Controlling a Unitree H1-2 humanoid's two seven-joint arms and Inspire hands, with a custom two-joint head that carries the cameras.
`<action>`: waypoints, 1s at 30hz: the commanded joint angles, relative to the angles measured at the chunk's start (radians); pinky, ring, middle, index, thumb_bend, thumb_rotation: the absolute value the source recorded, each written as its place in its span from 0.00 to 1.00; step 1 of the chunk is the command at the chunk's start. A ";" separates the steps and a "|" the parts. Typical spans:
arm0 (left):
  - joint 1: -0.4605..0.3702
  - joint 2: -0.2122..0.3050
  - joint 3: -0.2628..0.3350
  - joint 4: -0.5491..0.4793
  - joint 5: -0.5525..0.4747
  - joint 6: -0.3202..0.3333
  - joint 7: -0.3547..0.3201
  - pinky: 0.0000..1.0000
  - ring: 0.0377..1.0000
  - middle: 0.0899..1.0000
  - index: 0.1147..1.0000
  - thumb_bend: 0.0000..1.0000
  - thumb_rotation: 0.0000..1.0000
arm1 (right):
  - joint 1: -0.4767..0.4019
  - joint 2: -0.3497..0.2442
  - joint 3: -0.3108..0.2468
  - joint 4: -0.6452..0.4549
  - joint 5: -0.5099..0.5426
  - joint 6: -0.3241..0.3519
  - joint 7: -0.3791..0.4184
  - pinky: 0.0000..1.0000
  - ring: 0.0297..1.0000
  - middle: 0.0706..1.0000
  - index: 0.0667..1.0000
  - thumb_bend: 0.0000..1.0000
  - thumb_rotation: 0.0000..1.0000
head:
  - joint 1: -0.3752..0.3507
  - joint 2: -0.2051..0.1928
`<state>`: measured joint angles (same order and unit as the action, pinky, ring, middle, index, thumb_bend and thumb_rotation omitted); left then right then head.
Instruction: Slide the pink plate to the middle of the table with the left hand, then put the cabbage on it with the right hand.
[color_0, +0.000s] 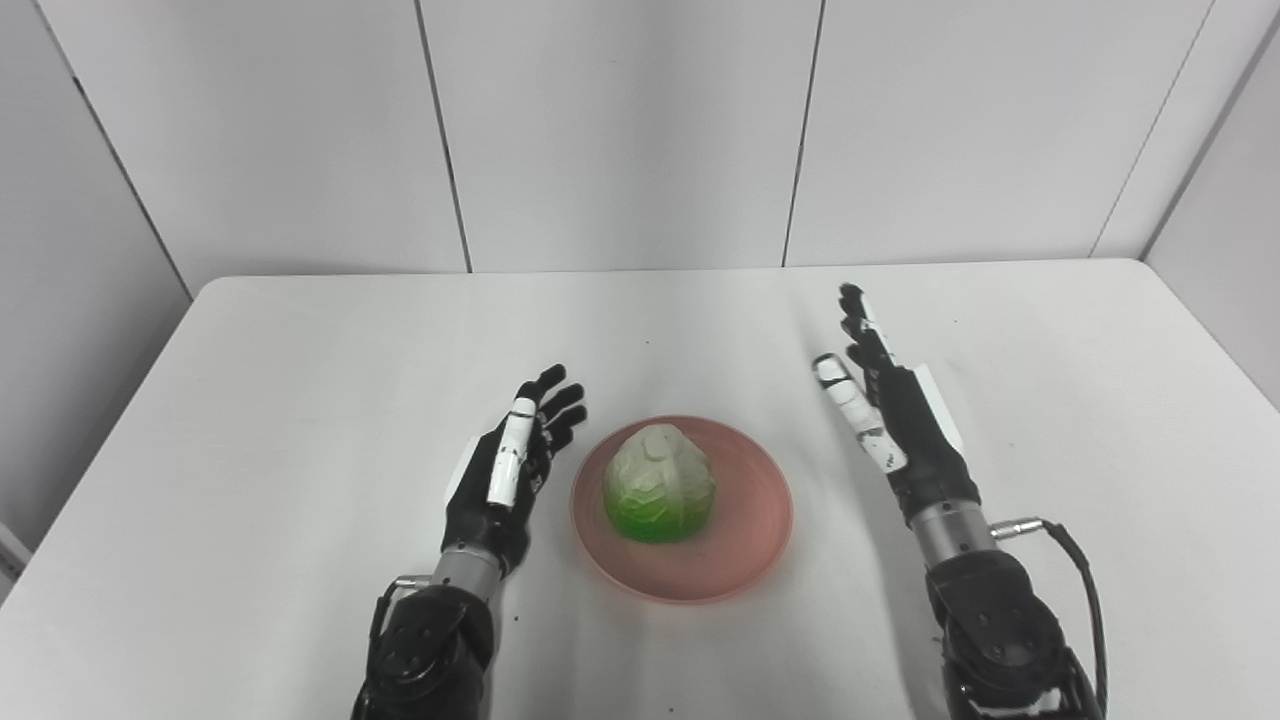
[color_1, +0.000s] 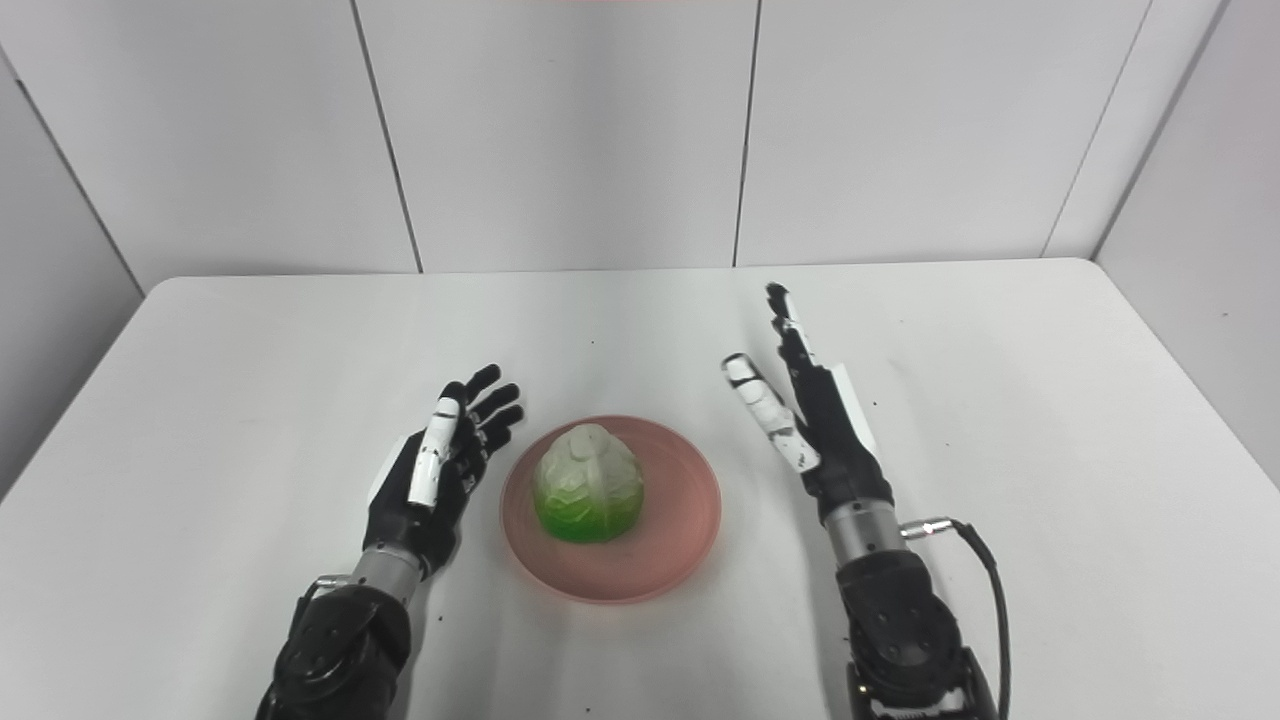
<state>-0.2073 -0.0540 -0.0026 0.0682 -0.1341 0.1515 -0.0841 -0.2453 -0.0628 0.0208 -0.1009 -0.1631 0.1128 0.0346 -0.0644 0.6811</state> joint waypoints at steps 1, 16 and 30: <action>-0.001 0.004 0.003 -0.042 0.010 -0.048 0.009 0.97 0.92 0.90 0.90 0.48 1.00 | -0.011 0.017 -0.010 -0.003 0.031 -0.017 -0.009 1.00 1.00 1.00 1.00 0.83 1.00 | -0.004 0.000; 0.051 0.021 -0.001 0.017 0.032 -0.132 0.007 0.97 0.97 0.96 0.96 0.41 1.00 | 0.035 0.062 -0.025 0.078 0.190 -0.022 0.016 1.00 1.00 1.00 1.00 0.38 1.00 | -0.010 -0.008; 0.036 0.019 0.014 0.044 0.018 -0.139 0.002 0.97 0.96 0.95 0.95 0.42 1.00 | 0.028 0.060 -0.022 0.093 0.197 -0.024 0.011 1.00 1.00 1.00 1.00 0.32 1.00 | -0.005 -0.010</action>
<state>-0.1574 -0.0376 0.0077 0.0977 -0.1079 0.0126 -0.0841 -0.1859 -0.0051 0.0006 0.0048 0.0348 0.1160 0.0533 -0.0705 0.6719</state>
